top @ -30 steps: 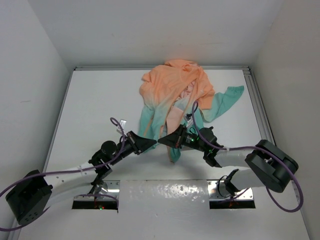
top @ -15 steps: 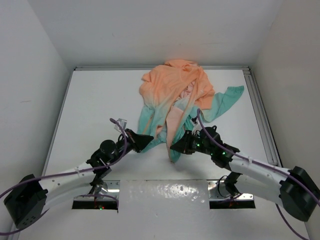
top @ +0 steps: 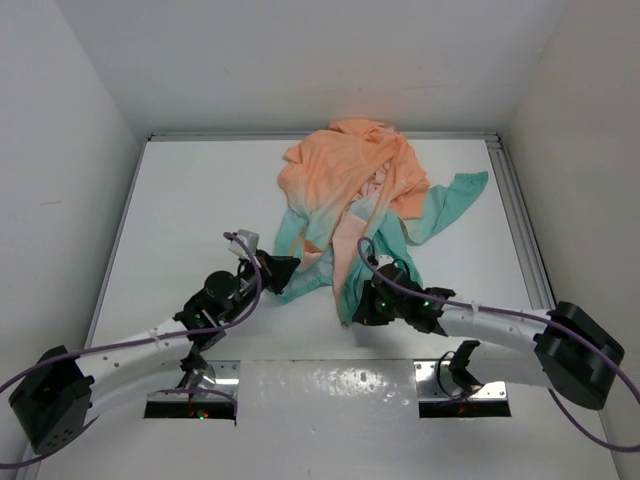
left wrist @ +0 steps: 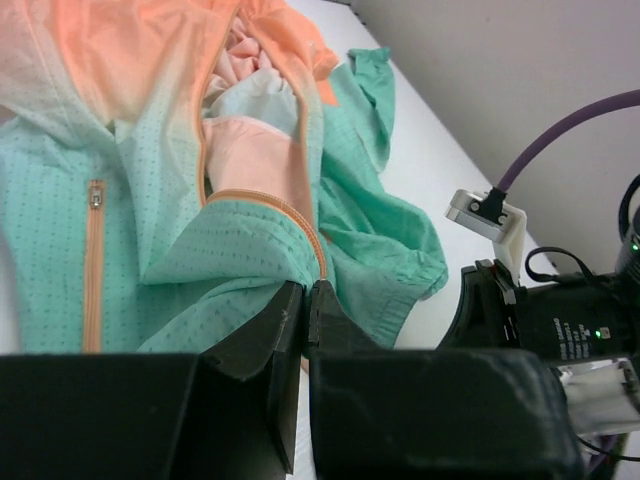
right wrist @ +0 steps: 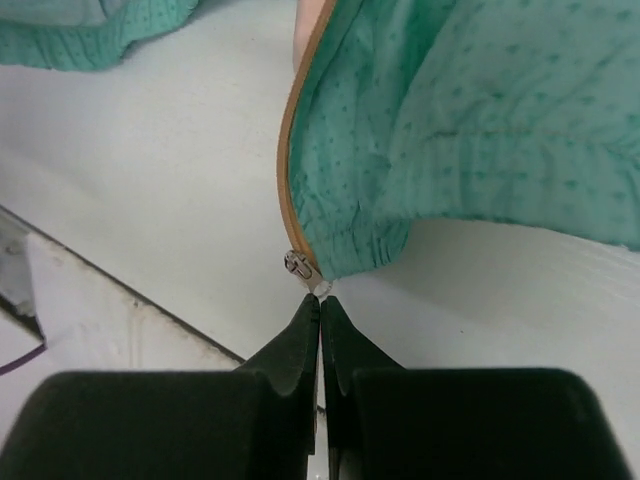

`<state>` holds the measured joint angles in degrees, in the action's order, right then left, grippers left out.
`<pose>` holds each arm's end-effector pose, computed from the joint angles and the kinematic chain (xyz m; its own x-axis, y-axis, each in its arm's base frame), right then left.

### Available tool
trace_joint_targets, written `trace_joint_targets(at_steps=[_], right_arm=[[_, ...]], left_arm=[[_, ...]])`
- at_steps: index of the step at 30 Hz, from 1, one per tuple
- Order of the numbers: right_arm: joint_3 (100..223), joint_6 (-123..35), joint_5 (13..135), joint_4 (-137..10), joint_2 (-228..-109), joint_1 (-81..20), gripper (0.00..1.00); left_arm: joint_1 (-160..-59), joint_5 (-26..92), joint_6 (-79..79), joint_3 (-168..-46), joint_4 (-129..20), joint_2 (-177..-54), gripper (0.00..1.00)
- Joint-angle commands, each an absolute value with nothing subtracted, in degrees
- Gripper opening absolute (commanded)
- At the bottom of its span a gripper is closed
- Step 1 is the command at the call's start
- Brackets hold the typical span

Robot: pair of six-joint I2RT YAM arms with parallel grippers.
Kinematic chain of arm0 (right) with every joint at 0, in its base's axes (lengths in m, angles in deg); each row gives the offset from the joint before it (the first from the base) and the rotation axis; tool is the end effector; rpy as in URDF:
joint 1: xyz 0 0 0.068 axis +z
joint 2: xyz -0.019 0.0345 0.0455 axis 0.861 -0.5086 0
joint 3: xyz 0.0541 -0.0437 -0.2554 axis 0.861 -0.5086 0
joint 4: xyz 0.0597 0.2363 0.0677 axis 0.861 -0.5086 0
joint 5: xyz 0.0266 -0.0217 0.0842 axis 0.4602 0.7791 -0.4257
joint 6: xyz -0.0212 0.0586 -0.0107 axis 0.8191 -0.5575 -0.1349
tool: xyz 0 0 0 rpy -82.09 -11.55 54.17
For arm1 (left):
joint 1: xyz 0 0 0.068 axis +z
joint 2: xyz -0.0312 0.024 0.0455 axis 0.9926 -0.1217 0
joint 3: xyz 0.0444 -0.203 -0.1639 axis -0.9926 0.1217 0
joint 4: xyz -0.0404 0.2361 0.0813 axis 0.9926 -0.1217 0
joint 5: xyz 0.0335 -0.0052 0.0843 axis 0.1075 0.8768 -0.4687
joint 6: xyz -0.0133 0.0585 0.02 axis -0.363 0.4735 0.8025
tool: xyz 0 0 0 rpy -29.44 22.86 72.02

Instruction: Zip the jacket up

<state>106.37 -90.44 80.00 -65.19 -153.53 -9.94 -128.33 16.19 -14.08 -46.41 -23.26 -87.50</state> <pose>0.1333 0.1579 0.1308 -0.9046 0.1758 -0.3884 -0.0759 0.8300 0.5525 0.1430 -0.1342 0.2078 -0.2809 -0.3154 -0.9064 0.5299 0.7364 -0.4205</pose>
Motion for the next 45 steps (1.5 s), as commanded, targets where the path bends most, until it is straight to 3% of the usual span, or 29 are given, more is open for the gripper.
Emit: trace_joint_targets(at_steps=[1,5,7,8,11,14,16,17,21,26,28,40,44,45], right_arm=[[111.33,-89.04,86.68,-65.31,-156.63,-7.14,0.03],[113.54,-90.18,91.08,-63.38,-160.41,-6.08,0.06],[114.06,-91.15,94.33,-63.28,-161.20,-6.08,0.15],[114.24,-91.07,98.09,-61.89,-161.12,-6.17,0.26],[118.54,-88.88,102.16,-63.19,-160.94,-7.66,0.41],[123.72,-86.16,103.66,-65.48,-162.42,-11.78,0.45],[128.71,-85.27,100.17,-67.67,-165.06,-18.71,0.12],[130.57,-84.57,98.23,-68.90,-166.73,-21.00,0.00],[138.57,-82.98,99.00,-73.55,-174.19,-26.63,0.00],[140.87,-84.03,95.86,-72.25,-179.04,-30.42,0.29],[143.50,-84.38,93.31,-72.68,-182.19,-32.01,0.32],[150.90,-84.21,96.54,-78.93,-190.30,-32.80,0.35],[151.15,-84.12,96.98,-79.01,-191.00,-32.71,0.35],[151.42,-83.95,96.90,-79.36,-191.17,-32.80,0.29]], left_arm=[[-128.45,14.86,-12.05,-47.56,-22.17,-87.44,0.00],[-128.45,14.34,-12.14,-47.56,-22.61,-86.21,0.00],[-128.45,13.46,-12.32,-47.65,-24.10,-85.07,0.00],[-128.45,13.11,-12.32,-47.47,-24.46,-84.46,0.00],[-128.45,11.62,-12.58,-46.51,-24.28,-83.04,0.00],[-128.45,11.95,-12.84,-47.03,-25.51,-82.87,0.00],[-128.45,12.14,-12.84,-46.68,-24.90,-82.08,0.00],[-128.45,11.96,-12.93,-46.51,-24.81,-82.16,0.00],[-128.45,12.84,-13.19,-46.77,-25.34,-81.99,0.00],[-128.45,13.80,-13.72,-46.77,-25.43,-81.46,0.00],[-128.45,14.16,-13.81,-46.51,-24.64,-81.46,0.00],[-128.45,14.43,-14.25,-46.33,-24.72,-81.02,0.00],[-128.45,15.12,-14.34,-46.42,-24.38,-81.55,0.00],[-128.45,15.12,-14.34,-46.33,-24.20,-81.72,0.00]])
